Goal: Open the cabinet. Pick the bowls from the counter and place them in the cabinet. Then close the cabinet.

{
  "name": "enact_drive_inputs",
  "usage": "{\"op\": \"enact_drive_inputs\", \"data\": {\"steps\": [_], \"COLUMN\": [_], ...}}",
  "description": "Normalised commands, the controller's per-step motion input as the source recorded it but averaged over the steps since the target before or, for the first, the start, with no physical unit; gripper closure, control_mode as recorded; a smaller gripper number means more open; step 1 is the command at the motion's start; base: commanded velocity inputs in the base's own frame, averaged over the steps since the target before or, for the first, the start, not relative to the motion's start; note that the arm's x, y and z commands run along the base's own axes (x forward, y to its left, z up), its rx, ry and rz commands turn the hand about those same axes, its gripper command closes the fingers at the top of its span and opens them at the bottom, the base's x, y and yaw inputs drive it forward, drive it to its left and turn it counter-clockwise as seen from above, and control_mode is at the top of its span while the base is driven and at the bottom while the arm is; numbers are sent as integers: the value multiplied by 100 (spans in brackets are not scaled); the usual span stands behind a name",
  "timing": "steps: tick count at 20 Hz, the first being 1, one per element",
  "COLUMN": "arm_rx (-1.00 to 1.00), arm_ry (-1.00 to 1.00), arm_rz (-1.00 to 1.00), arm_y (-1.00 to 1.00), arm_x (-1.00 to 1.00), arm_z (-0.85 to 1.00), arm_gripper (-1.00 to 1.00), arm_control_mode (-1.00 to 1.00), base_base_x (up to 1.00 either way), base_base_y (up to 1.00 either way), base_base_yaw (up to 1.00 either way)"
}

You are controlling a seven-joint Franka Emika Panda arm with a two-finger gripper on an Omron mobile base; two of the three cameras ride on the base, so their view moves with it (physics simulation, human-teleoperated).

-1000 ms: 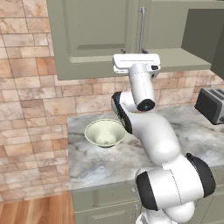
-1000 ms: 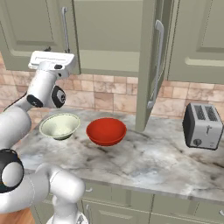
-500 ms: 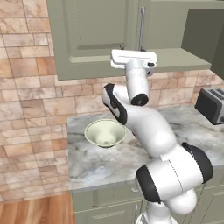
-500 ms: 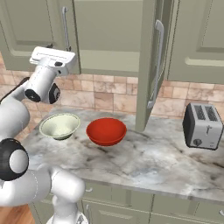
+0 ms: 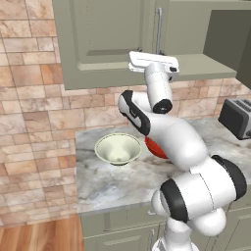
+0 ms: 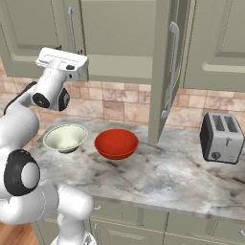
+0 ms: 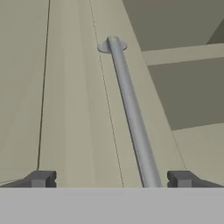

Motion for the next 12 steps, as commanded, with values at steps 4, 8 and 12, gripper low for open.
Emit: {"op": "enact_drive_inputs", "data": {"steps": [4,8,12], "arm_rx": [1,0,0], "arm_ry": [0,8,19], "arm_rz": [17,16,17], "arm_y": [-52,-5,-12], "arm_x": [89,100,100], "arm_z": [-10,-54,-48], "arm_gripper": [-100,100,100], "arm_control_mode": [-100,-100,-100], "base_base_x": [0,0,0], "base_base_y": [0,0,0], "base_base_yaw": [0,0,0]}}
